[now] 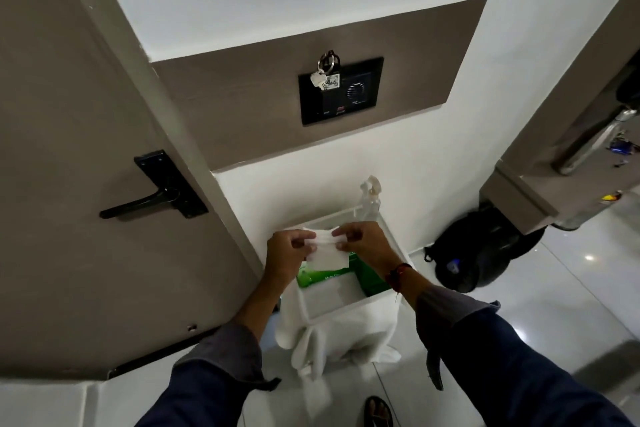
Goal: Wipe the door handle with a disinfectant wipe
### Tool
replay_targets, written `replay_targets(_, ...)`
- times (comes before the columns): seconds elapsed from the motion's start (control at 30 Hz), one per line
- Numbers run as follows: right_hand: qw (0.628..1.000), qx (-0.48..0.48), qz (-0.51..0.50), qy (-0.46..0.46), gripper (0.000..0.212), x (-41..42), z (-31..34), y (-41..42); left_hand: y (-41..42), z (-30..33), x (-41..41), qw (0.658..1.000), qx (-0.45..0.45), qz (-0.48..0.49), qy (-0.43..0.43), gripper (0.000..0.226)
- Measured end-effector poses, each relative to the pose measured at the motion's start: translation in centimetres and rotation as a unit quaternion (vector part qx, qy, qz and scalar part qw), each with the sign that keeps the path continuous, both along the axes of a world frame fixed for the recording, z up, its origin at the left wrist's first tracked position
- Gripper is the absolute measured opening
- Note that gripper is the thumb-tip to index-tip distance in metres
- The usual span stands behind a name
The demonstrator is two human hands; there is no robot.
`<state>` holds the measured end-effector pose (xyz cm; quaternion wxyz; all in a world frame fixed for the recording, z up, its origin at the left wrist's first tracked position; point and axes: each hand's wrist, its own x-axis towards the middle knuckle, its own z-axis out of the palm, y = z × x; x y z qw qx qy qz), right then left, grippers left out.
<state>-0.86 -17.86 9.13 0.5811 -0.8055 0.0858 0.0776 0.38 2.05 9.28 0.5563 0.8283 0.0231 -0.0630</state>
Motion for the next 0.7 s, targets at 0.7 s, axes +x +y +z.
replay_targets(0.7, 0.846, -0.477, 0.237, 0.022, 0.033, -1.6, -6.7, 1.5, -2.6, -6.1, -3.2, 0.806, 0.559, -0.194, 0.018, 0.023)
